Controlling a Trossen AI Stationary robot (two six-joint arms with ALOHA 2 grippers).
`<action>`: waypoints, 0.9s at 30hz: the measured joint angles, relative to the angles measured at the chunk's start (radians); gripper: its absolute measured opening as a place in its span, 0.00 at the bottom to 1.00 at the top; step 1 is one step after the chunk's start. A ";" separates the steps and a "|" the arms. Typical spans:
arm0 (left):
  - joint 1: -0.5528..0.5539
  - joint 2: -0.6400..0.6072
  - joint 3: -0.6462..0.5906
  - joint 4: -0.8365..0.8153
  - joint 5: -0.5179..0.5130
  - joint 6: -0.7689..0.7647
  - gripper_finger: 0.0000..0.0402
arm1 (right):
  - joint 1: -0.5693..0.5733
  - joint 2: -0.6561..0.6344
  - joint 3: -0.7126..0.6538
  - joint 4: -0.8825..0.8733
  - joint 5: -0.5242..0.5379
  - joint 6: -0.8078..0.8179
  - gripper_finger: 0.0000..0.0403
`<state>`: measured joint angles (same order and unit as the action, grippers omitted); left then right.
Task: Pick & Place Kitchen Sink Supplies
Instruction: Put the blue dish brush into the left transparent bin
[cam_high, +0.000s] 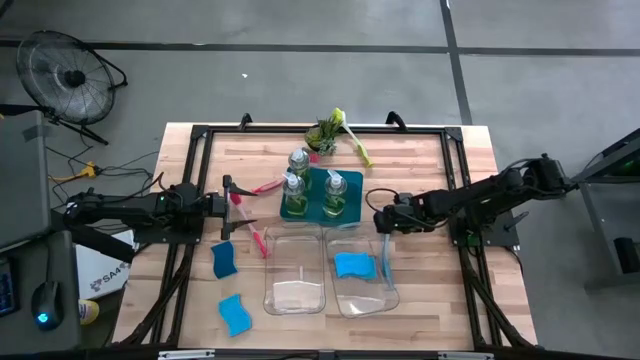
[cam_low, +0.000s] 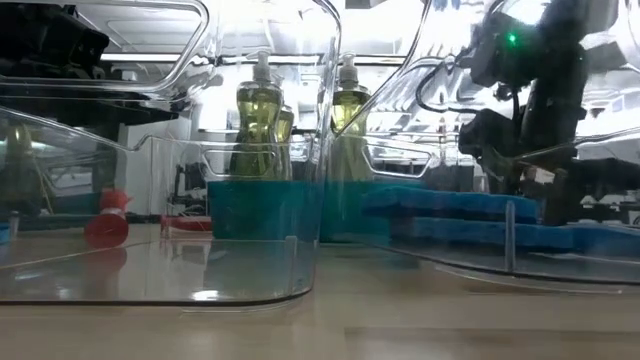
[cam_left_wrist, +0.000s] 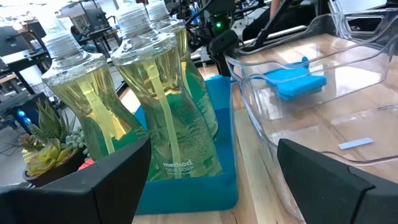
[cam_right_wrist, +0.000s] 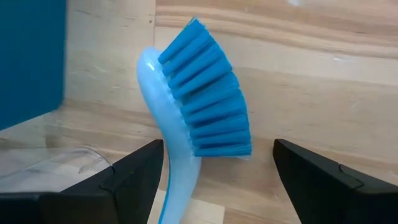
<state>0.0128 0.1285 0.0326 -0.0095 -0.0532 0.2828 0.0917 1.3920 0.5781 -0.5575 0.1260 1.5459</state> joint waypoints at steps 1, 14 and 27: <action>0.000 0.000 0.000 0.000 0.000 0.000 0.86 | 0.000 0.000 0.001 -0.009 -0.003 -0.002 0.74; 0.000 0.000 0.000 0.000 0.000 0.000 0.86 | 0.002 0.003 -0.003 -0.088 -0.031 -0.044 0.74; 0.000 0.000 0.000 0.000 0.000 0.000 0.86 | -0.003 -0.066 -0.011 -0.102 -0.051 -0.062 0.74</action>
<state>0.0127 0.1284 0.0326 -0.0093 -0.0532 0.2825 0.0888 1.3262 0.5673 -0.6594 0.0755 1.4836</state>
